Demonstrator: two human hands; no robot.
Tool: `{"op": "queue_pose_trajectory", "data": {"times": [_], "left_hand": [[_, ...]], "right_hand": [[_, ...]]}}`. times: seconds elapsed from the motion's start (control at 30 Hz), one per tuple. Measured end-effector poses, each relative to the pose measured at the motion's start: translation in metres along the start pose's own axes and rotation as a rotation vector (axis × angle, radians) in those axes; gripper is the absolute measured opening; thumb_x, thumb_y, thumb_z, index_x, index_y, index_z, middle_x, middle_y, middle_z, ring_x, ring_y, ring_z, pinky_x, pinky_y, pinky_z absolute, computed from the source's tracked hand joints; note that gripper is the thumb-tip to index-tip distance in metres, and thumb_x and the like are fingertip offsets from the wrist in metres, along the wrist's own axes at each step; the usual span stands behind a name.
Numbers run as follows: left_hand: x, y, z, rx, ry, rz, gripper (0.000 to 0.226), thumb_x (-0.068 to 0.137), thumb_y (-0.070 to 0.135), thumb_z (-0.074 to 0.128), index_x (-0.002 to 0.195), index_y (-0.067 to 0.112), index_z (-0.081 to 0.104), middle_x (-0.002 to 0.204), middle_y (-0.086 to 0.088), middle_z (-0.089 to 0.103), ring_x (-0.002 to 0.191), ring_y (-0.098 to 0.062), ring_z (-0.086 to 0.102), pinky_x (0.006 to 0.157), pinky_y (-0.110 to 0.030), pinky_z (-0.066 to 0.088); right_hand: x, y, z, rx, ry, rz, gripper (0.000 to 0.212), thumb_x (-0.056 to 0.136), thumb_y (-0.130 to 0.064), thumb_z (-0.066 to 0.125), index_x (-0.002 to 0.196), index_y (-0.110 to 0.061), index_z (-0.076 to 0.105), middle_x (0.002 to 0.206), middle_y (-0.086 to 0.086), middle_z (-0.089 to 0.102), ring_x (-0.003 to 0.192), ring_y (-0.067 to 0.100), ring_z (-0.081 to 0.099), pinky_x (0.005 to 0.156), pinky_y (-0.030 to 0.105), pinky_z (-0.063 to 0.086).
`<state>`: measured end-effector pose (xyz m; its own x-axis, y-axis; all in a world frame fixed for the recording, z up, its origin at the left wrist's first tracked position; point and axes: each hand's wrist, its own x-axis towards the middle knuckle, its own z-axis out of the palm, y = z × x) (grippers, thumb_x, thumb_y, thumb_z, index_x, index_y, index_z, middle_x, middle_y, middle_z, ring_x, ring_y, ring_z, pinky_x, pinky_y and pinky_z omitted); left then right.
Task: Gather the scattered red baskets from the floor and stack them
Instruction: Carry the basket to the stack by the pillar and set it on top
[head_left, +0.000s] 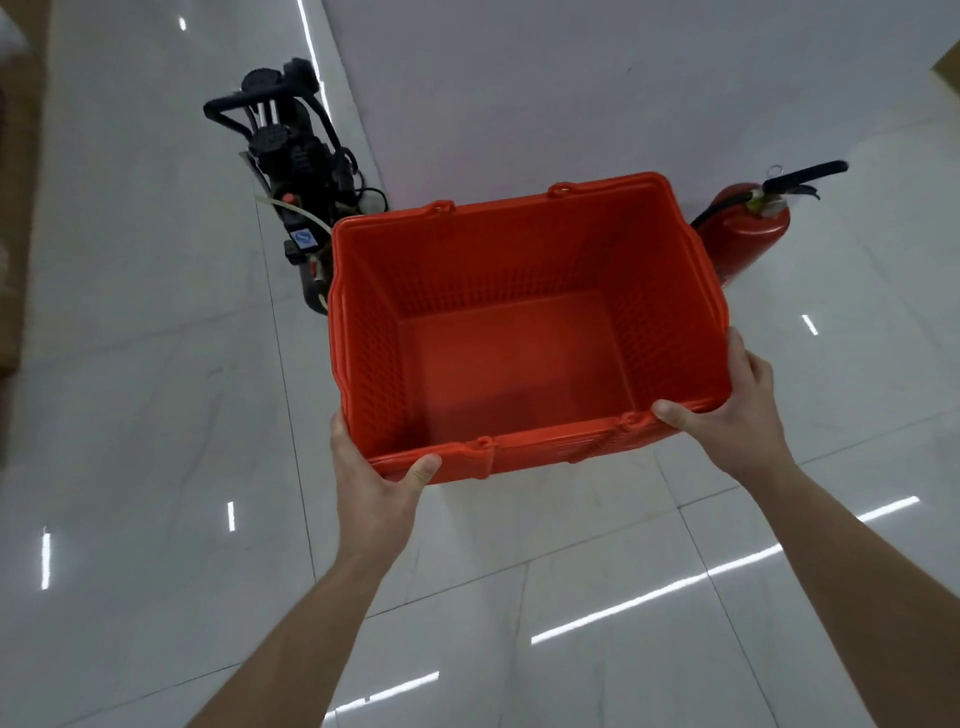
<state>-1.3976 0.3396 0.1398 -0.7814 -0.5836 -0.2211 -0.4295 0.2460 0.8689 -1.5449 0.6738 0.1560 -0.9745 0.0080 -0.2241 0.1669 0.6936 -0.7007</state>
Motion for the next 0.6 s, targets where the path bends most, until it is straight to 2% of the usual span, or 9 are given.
{"op": "queue_pose_trajectory", "data": {"times": [0.13, 0.27, 0.33, 0.4, 0.5, 0.6], "left_hand": [[0.032, 0.018, 0.019, 0.003, 0.006, 0.000, 0.108, 0.074, 0.029, 0.085, 0.153, 0.031, 0.012, 0.143, 0.009, 0.036, 0.129, -0.011, 0.041, 0.105, -0.034, 0.043], [0.044, 0.035, 0.039, -0.021, 0.019, -0.026, 0.106, 0.074, 0.028, 0.085, 0.152, 0.035, 0.012, 0.144, 0.007, 0.037, 0.130, -0.015, 0.043, 0.103, -0.037, 0.046], [0.046, 0.044, 0.048, -0.021, 0.016, -0.048, 0.106, 0.074, 0.032, 0.084, 0.151, 0.037, 0.011, 0.148, 0.006, 0.035, 0.132, -0.016, 0.042, 0.104, -0.038, 0.045], [0.044, 0.045, 0.056, 0.001, 0.005, -0.047, 0.109, 0.072, 0.040, 0.083, 0.152, 0.040, 0.008, 0.150, 0.006, 0.032, 0.135, -0.016, 0.040, 0.106, -0.040, 0.044], [0.039, 0.046, 0.066, 0.038, 0.027, -0.083, 0.112, 0.072, 0.037, 0.085, 0.152, 0.042, 0.006, 0.151, 0.007, 0.031, 0.136, -0.017, 0.040, 0.107, -0.046, 0.043], [0.040, 0.053, 0.071, 0.075, 0.026, -0.073, 0.111, 0.074, 0.032, 0.084, 0.150, 0.046, 0.005, 0.148, 0.011, 0.032, 0.133, -0.016, 0.042, 0.105, -0.046, 0.045]], "right_hand": [[0.036, -0.009, -0.008, 0.009, 0.012, -0.039, 0.111, 0.067, -0.047, 0.086, 0.143, -0.063, 0.006, 0.150, 0.005, 0.025, 0.135, 0.033, 0.039, 0.108, 0.048, 0.040], [0.067, -0.013, -0.022, -0.001, -0.003, -0.042, 0.107, 0.064, -0.052, 0.086, 0.138, -0.067, 0.010, 0.148, 0.005, 0.026, 0.133, 0.035, 0.042, 0.105, 0.051, 0.042], [0.087, -0.015, -0.031, 0.001, -0.042, -0.031, 0.111, 0.058, -0.063, 0.083, 0.146, -0.061, 0.014, 0.148, 0.006, 0.027, 0.131, 0.037, 0.042, 0.105, 0.055, 0.043], [0.104, -0.014, -0.040, -0.017, -0.098, -0.014, 0.123, 0.055, -0.068, 0.081, 0.152, -0.052, 0.008, 0.150, 0.007, 0.025, 0.132, 0.039, 0.042, 0.105, 0.059, 0.042], [0.115, -0.006, -0.046, -0.029, -0.123, -0.014, 0.126, 0.057, -0.061, 0.083, 0.154, -0.047, 0.004, 0.152, 0.006, 0.023, 0.135, 0.040, 0.040, 0.104, 0.061, 0.043], [0.122, 0.000, -0.047, -0.019, -0.128, -0.012, 0.127, 0.058, -0.059, 0.086, 0.154, -0.046, 0.004, 0.154, 0.003, 0.021, 0.137, 0.037, 0.039, 0.105, 0.061, 0.043]]}}
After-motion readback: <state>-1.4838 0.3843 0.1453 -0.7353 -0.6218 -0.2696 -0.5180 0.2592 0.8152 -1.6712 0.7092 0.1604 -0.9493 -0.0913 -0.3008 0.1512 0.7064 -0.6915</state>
